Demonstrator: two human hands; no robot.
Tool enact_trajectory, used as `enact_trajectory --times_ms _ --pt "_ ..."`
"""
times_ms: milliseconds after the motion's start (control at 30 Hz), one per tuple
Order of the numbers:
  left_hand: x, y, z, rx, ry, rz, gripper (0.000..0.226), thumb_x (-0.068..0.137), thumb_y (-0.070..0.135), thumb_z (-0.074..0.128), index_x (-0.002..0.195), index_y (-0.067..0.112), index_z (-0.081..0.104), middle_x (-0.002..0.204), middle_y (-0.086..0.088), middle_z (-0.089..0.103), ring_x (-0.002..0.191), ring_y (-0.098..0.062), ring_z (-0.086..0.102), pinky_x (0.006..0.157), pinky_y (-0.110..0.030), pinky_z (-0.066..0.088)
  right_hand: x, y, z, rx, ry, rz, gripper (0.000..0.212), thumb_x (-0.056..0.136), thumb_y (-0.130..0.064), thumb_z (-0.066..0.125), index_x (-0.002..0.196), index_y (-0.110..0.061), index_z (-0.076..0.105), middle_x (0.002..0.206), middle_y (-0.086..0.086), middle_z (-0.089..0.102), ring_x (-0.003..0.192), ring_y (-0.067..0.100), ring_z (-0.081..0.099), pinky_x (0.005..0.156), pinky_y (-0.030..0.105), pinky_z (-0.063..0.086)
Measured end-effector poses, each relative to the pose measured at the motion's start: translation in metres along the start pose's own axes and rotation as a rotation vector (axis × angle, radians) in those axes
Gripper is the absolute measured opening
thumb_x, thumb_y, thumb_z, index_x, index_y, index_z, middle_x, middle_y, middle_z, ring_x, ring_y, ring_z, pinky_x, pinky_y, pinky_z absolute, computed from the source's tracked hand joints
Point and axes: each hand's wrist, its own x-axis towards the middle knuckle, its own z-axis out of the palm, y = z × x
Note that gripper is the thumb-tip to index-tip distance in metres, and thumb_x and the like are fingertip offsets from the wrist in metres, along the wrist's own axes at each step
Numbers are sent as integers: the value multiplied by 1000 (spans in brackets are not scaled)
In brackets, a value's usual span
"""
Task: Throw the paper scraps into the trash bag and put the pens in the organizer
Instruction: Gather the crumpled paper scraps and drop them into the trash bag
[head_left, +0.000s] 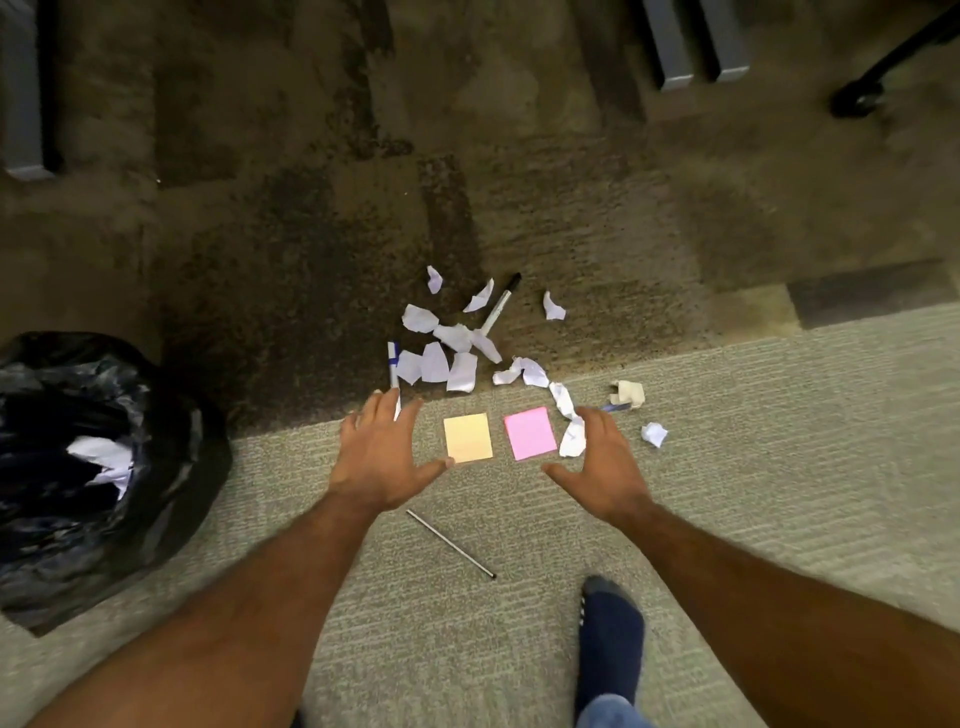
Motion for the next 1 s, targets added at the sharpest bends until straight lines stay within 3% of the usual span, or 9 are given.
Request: enact_trajectory --times_ms 200,367,467,567,667,767,900,1000 --pt "70 -3 12 -101 8 -11 96 77 66 64 152 23 22 162 -10 16 149 -31 12 113 -55 28 63 -5 13 87 -26 -81 100 77 -39 81 152 -13 21 155 9 27 140 26 35 114 42 35" --pt "126 -15 41 -171 23 35 96 75 55 73 151 21 24 155 -11 23 143 -36 22 109 -54 37 117 -10 50 85 14 -131 98 73 -38 84 149 -14 28 150 9 32 137 26 38 111 44 39" --pt "150 -20 59 -178 7 55 102 72 57 76 152 25 22 158 -12 17 146 -40 14 114 -55 31 140 -11 72 21 34 -130 104 69 -44 85 150 -17 26 154 10 26 140 30 33 110 46 40" --pt "168 -21 73 -98 -64 90 109 69 62 75 154 35 13 163 -11 0 148 -44 -5 118 -58 17 154 -8 86 -94 18 -101 109 67 -52 84 153 -24 22 162 16 7 149 37 14 114 52 34" --pt "178 -16 81 -24 -40 143 108 68 62 76 154 36 15 163 -12 -1 147 -47 -3 116 -61 20 162 -2 92 -216 -5 -64 110 67 -56 82 153 -29 20 163 19 -2 151 40 0 116 60 27" --pt "183 -11 89 -1 -25 155 107 68 61 76 153 39 16 162 -11 1 147 -47 -2 111 -64 30 169 -2 95 -231 -26 -49 105 70 -53 81 153 -31 20 163 20 -7 150 44 -4 115 64 26" --pt "187 -7 98 22 -42 126 105 70 62 74 154 41 13 163 -11 -3 148 -44 -4 107 -66 33 180 -9 100 -271 -23 -67 94 76 -49 77 151 -36 22 162 20 -9 149 48 -3 113 64 29" --pt "187 -7 104 74 14 131 98 73 60 72 152 42 17 161 -15 4 147 -43 8 103 -63 37 187 -13 105 -238 -4 -67 80 79 -47 74 146 -36 32 161 21 -3 148 47 5 114 58 32"
